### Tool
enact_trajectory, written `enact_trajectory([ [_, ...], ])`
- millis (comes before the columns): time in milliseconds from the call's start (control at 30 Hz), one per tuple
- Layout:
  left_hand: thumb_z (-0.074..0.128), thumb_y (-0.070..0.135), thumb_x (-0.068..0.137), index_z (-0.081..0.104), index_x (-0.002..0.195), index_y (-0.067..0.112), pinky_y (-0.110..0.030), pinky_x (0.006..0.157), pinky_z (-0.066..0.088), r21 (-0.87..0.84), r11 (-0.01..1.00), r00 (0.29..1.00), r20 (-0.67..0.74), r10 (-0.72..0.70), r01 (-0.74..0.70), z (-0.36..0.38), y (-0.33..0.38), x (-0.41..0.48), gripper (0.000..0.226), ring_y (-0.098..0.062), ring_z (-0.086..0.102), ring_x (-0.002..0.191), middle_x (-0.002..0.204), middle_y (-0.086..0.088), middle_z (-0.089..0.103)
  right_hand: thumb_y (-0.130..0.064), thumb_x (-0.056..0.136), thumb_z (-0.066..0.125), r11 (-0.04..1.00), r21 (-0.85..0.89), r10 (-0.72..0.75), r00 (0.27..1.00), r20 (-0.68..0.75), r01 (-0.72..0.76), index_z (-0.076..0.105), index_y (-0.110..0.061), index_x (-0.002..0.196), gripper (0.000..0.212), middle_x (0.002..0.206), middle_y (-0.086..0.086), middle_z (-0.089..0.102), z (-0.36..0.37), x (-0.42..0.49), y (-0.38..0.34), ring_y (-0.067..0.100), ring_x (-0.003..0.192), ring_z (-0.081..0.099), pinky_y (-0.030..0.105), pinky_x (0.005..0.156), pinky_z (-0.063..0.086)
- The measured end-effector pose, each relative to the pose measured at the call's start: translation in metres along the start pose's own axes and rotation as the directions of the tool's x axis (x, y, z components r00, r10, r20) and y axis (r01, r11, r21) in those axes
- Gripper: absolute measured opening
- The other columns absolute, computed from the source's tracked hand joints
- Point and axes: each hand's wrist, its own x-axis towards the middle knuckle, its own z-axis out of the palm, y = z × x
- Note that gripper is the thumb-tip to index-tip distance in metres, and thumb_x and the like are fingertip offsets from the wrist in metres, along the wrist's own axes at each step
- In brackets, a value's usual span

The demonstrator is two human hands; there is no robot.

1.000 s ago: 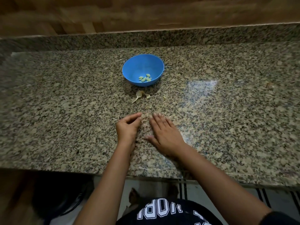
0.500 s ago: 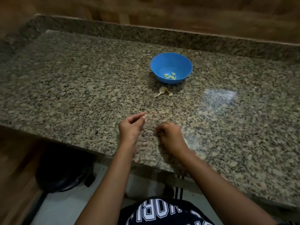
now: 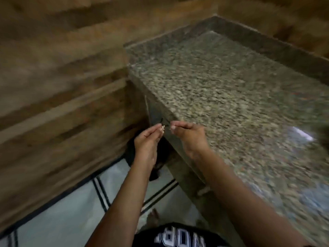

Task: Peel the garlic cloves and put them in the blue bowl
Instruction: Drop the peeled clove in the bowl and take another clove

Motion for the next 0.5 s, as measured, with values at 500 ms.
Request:
enact_trajectory([
  [500,0.052,-0.010,0.089,0.060,0.112,-0.006,-0.014,0.070,0.052,0.021,0.985,0.952,-0.261,-0.161,0.172,-0.112,0.015,0.157,0.025,-0.011,0.059,0.077,0.084,-0.005,0.062,0.014,0.086,0.054,0.931,-0.036,0.364,0.931,-0.007,-0.364,0.059,0.012,0.110,0.025,0.078,0.008,0.059,0.144,0.165,0.093,0.012,0.070,0.058,0.024,0.080,0.049],
])
